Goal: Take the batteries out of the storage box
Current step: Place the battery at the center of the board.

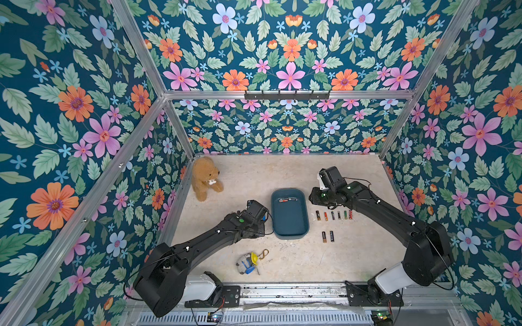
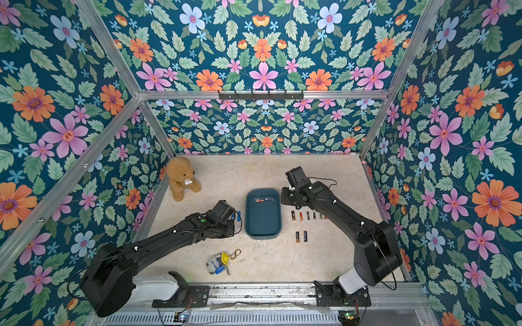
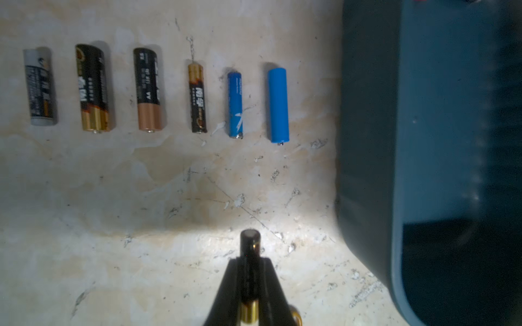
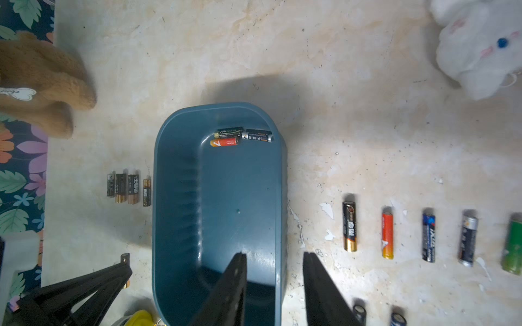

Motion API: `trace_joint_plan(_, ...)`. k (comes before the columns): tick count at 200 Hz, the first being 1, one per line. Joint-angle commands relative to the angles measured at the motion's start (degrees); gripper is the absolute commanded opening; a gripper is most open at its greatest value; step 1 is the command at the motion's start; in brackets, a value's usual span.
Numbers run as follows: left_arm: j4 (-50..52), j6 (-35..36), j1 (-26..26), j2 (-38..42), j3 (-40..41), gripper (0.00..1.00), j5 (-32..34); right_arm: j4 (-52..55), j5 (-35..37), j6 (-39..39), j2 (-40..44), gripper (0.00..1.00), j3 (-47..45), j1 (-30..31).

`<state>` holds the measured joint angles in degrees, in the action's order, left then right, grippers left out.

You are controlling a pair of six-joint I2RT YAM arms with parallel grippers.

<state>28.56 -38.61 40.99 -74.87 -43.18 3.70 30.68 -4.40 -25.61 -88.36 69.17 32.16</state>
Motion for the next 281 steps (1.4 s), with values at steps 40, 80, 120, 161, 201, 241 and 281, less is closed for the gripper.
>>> trace_joint_plan(40, -7.84, -1.47, -0.01, -5.25, 0.54, 0.08, -6.01, -1.50, 0.45, 2.47, -3.82, 0.39, 1.74, 0.27)
trace_joint_plan(80, -8.93, -2.20, 0.04, -7.93, 0.30, 0.08, -6.52, -0.36, -0.59, 3.49, -6.07, 0.39, 5.31, 0.20)
trace_joint_plan(120, -10.29, -4.80, 0.14, -9.01, 1.65, 0.07, -6.69, -0.28, -1.43, 3.80, -9.07, 0.39, 7.09, 0.27)
trace_joint_plan(161, -10.61, -5.70, 0.11, -9.11, 2.27, 0.09, -5.19, -0.19, -2.54, 3.82, -10.46, 0.39, 8.27, 0.22)
trace_joint_plan(201, -10.91, -4.99, 0.17, -10.31, 2.31, 0.09, -5.46, 0.17, -2.98, 4.22, -11.57, 0.39, 9.33, 0.27)
trace_joint_plan(241, -10.01, -5.27, 0.23, -11.35, 2.37, 0.10, -3.62, 0.52, -3.33, 4.48, -11.71, 0.39, 10.12, 0.27)
trace_joint_plan(281, -10.14, -5.37, 0.23, -12.39, 2.32, 0.11, -3.86, 0.63, -3.32, 4.58, -11.52, 0.39, 9.70, 0.27)
